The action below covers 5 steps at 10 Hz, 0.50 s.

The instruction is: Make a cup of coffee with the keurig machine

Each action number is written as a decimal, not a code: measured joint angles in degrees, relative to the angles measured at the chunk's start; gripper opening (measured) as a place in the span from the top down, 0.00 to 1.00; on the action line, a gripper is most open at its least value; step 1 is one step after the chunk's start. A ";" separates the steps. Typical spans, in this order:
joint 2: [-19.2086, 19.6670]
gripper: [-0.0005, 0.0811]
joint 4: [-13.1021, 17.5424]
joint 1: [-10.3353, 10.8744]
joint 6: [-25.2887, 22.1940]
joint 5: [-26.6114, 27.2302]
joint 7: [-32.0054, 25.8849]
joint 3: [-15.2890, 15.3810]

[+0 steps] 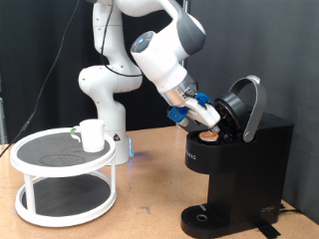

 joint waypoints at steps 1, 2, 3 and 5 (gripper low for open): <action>-0.05 0.09 -0.04 0.01 0.12 1.40 -0.83 0.04; -0.34 0.09 -0.05 -0.01 0.17 3.53 -2.17 -0.03; -1.07 0.09 -0.08 -0.18 -0.37 5.10 -3.00 -0.31; -3.28 0.09 -0.25 -0.82 -2.36 5.26 -3.09 -1.44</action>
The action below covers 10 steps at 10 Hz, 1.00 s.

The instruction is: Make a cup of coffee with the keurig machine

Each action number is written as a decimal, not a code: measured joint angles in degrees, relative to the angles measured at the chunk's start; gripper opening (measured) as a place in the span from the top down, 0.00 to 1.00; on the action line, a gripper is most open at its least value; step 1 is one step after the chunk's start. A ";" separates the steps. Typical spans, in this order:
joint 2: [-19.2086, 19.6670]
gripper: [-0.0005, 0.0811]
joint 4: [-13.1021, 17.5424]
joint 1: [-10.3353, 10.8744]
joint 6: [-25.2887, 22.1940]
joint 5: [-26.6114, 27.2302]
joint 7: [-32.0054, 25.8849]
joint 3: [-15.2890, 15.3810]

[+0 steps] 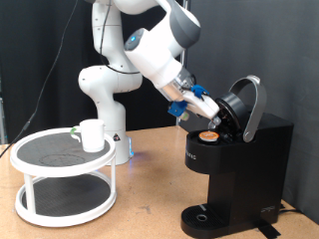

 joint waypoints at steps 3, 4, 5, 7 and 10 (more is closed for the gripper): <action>-2.93 0.09 -1.71 -1.05 1.97 -1.07 1.18 -0.01; -2.94 0.09 -1.57 -1.05 1.41 0.14 0.67 -0.20; -3.12 0.09 -1.15 -1.06 0.41 2.24 -0.02 -0.77; -4.32 0.09 0.70 -1.12 -2.41 5.43 -0.74 -2.49; -6.90 0.09 3.85 -1.14 -4.38 7.17 -0.26 -3.84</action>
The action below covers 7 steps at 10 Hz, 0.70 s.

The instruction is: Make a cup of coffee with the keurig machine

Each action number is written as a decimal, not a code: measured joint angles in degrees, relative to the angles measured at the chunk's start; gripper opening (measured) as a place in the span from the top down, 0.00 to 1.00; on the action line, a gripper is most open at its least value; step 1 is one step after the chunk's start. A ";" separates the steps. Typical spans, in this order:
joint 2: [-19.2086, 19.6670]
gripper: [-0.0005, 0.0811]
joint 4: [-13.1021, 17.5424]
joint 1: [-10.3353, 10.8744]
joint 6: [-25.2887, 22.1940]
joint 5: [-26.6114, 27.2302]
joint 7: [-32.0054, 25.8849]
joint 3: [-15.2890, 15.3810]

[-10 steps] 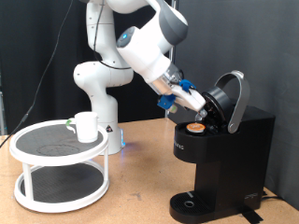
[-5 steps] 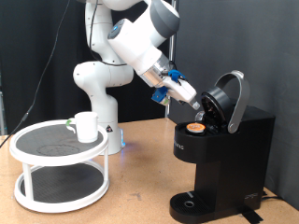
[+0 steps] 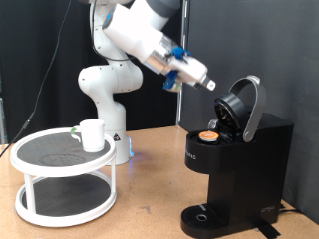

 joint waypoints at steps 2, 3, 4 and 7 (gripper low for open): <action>-1.35 0.09 2.22 -0.14 -1.47 0.00 1.69 -0.56; -1.91 0.09 3.41 -0.31 -2.16 -0.27 2.58 -0.87; -2.40 0.09 4.62 -0.69 -3.52 -1.42 3.96 -1.03; -2.37 0.09 5.10 -0.86 -5.01 -1.91 4.27 -1.38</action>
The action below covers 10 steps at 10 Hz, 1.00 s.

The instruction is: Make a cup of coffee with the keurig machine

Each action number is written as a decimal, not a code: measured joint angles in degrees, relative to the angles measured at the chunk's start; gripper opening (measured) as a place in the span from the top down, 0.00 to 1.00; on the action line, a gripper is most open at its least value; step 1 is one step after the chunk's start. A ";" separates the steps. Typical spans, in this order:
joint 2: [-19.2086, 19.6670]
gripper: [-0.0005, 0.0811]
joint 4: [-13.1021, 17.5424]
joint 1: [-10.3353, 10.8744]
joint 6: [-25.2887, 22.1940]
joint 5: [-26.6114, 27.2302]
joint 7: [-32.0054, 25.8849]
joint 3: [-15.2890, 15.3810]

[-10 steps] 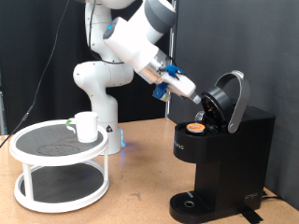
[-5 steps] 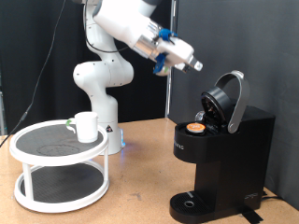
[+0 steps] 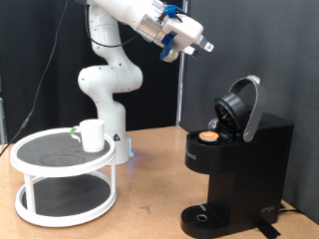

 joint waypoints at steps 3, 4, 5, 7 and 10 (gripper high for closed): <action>0.76 0.09 0.91 1.28 0.04 2.12 0.58 1.66; 1.66 0.09 1.92 1.62 0.04 1.60 2.59 3.00; 2.62 0.09 3.08 1.76 0.41 0.51 4.87 4.55; 4.28 0.09 5.12 2.04 3.96 -1.16 8.57 8.06; 6.88 0.09 8.97 2.61 6.00 -3.67 12.92 12.08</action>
